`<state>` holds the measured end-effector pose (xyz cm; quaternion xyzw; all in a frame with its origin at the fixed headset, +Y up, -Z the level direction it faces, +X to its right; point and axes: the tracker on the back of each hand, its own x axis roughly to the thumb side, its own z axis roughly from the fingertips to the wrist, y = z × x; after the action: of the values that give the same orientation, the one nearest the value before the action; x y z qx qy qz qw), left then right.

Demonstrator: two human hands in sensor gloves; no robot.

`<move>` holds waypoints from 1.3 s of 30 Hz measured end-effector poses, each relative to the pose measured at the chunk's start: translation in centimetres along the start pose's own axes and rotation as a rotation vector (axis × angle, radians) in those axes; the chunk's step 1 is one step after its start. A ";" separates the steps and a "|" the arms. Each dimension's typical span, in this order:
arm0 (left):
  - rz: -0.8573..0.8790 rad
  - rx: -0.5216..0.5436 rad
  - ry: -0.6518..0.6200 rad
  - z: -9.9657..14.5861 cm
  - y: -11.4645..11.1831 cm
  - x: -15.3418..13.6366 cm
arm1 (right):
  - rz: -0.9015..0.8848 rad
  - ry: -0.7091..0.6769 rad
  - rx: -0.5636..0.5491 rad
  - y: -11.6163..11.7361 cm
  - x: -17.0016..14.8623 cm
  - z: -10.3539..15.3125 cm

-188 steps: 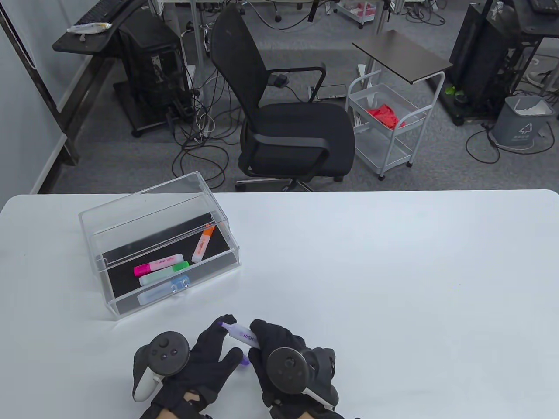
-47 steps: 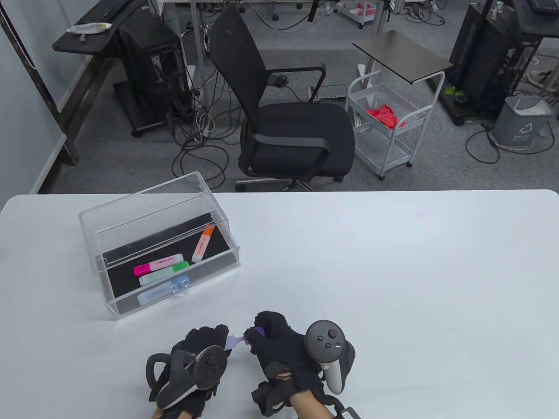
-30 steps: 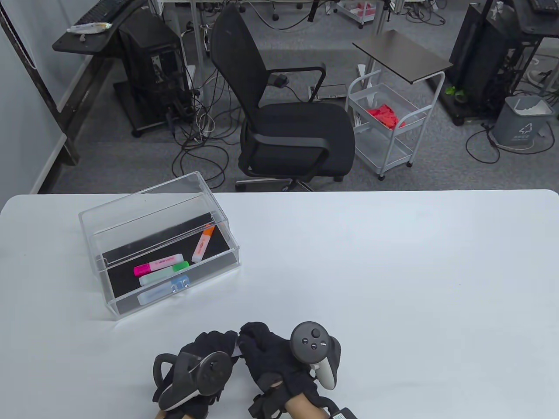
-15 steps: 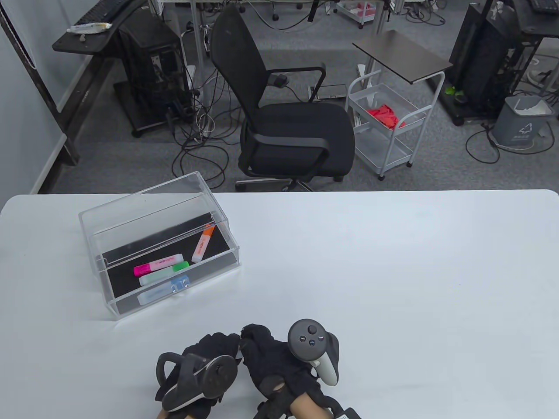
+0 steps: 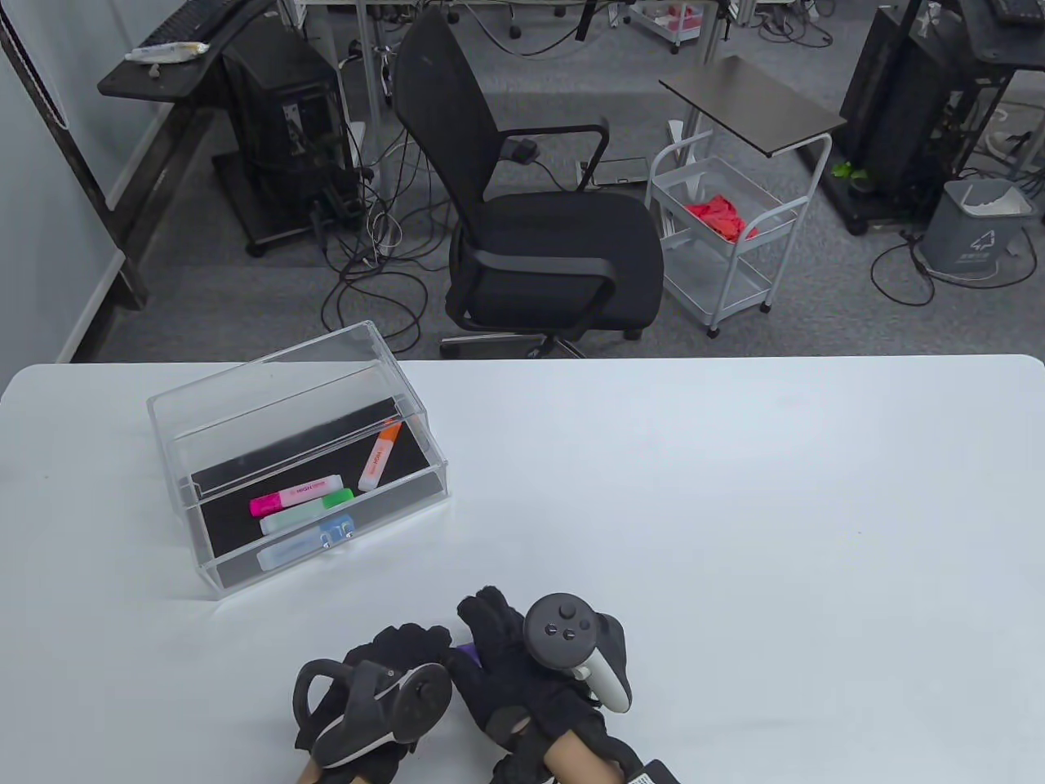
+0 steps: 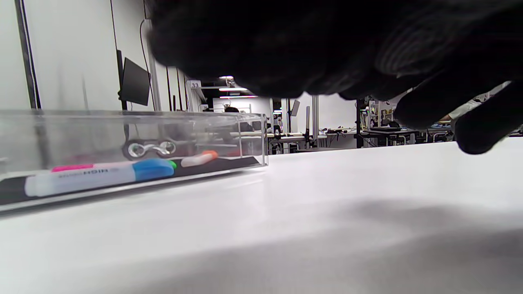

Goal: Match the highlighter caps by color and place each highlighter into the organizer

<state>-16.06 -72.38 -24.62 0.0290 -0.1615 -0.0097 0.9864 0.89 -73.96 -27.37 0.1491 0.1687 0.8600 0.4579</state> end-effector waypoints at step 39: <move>-0.003 -0.047 0.125 0.0 -0.6 -2.7 | 0.836 0.224 -0.299 -9.4 -5.5 4.2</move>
<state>-18.58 -72.95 -25.51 0.0067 -0.0994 -0.0130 0.9949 12.47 -72.98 -28.14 0.0426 0.0166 0.9967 0.0671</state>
